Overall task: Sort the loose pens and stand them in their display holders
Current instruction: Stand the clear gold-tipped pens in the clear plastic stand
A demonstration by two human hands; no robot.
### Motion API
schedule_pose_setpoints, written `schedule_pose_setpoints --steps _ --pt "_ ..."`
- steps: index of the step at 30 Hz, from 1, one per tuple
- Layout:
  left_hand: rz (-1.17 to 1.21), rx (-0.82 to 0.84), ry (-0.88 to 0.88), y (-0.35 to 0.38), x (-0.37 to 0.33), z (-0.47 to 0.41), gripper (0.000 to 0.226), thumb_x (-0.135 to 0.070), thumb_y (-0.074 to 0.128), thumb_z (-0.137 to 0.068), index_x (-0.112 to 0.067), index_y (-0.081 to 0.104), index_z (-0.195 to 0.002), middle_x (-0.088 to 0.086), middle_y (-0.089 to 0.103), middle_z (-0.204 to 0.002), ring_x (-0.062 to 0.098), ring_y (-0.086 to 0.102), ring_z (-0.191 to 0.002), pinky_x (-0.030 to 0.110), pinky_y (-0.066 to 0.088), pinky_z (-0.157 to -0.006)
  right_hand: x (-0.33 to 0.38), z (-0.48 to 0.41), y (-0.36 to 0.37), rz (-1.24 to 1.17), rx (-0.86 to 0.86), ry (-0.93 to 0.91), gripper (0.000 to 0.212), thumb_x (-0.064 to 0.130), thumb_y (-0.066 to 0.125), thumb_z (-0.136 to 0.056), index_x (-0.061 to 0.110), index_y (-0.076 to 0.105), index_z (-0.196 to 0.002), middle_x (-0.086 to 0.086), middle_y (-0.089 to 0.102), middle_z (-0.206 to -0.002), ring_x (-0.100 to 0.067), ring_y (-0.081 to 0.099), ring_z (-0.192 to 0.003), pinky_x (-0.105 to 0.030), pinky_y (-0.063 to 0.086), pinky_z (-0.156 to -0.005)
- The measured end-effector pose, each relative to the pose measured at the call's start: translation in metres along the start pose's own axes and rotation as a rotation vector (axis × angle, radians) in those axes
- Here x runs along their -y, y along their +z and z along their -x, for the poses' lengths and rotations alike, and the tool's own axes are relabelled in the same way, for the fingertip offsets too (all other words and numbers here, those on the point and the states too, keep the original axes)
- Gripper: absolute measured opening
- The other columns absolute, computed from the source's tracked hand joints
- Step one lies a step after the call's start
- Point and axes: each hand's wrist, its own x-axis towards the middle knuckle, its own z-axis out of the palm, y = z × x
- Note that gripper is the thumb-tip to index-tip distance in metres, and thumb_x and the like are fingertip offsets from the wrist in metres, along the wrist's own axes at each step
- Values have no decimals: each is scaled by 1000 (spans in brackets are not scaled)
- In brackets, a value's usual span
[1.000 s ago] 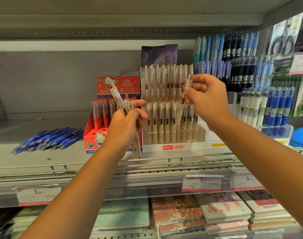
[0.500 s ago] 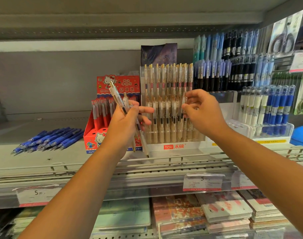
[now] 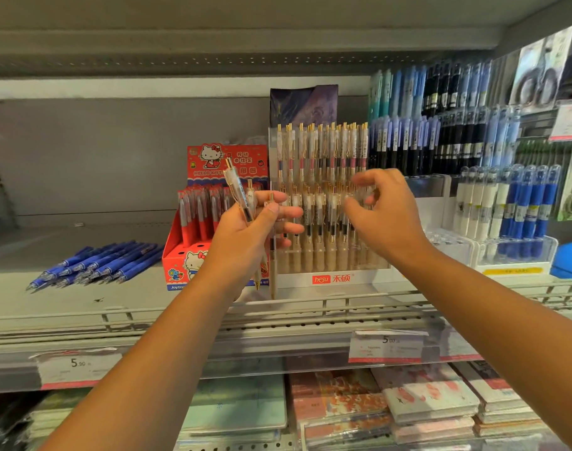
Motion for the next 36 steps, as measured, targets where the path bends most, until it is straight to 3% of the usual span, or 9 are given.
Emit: schedule_pose_setpoints --steps 3,7,11,14,18,22,27,32,36 --pt "32 15 -7 0 -1 0 20 -15 43 -105 -14 54 -122 7 76 -102 25 74 -86 32 61 -70 19 4 0 -68 -30 -149 24 13 66 -87 15 62 -111 3 53 -107 -3 49 -78 -16 41 -72" --pt "58 17 -2 0 -1 0 19 -15 43 -105 -16 52 -122 4 77 -99 23 74 -83 33 61 -69 46 11 6 -160 153 -275 18 12 68 -86 18 64 -103 10 61 -93 -2 57 -82 -14 47 -70" --pt "35 -5 12 0 2 -1 20 -15 46 -104 -19 57 -120 2 76 -98 21 73 -95 38 62 -75 58 15 18 -166 330 -211 35 23 74 -84 26 60 -116 15 63 -100 1 60 -96 -12 48 -77" --pt "53 18 18 0 2 -1 20 -15 46 -104 -24 58 -117 0 77 -101 20 72 -101 41 60 -82 61 13 21 -276 424 -128 40 15 72 -84 24 61 -121 13 64 -107 12 60 -94 -6 50 -67" --pt "55 26 8 -1 2 -1 21 -16 47 -104 -22 59 -120 9 75 -106 28 70 -105 56 54 -91 65 12 23 -462 513 -23 39 0 67 -85 15 65 -120 2 67 -117 -5 68 -98 -26 60 -79" --pt "74 98 -19 0 3 1 23 -18 46 -104 -20 59 -122 13 72 -112 31 69 -107 59 55 -87 65 16 23 -616 491 39 29 -10 62 -86 17 70 -94 14 71 -104 -6 71 -86 -23 59 -76" --pt "123 159 -67 1 4 1 28 -27 47 -103 -15 63 -123 13 73 -113 30 69 -106 49 60 -81 56 14 16 -660 398 134 19 2 70 -86 7 70 -104 -6 76 -97 -18 73 -85 -30 61 -70" --pt "4 122 -97 -2 7 -2 28 -31 47 -103 -17 65 -120 11 73 -109 26 69 -107 49 58 -83 44 0 -1 -713 190 170 25 7 73 -85 10 63 -108 -8 75 -93 -19 74 -81 -34 62 -73" --pt "12 78 -92 -2 6 -2 20 -28 51 -102 -12 62 -107 8 71 -85 22 67 -75 39 59 -65 30 -12 -15 -534 58 66 25 10 75 -84 16 63 -105 -7 69 -94 -16 72 -80 -31 60 -58"
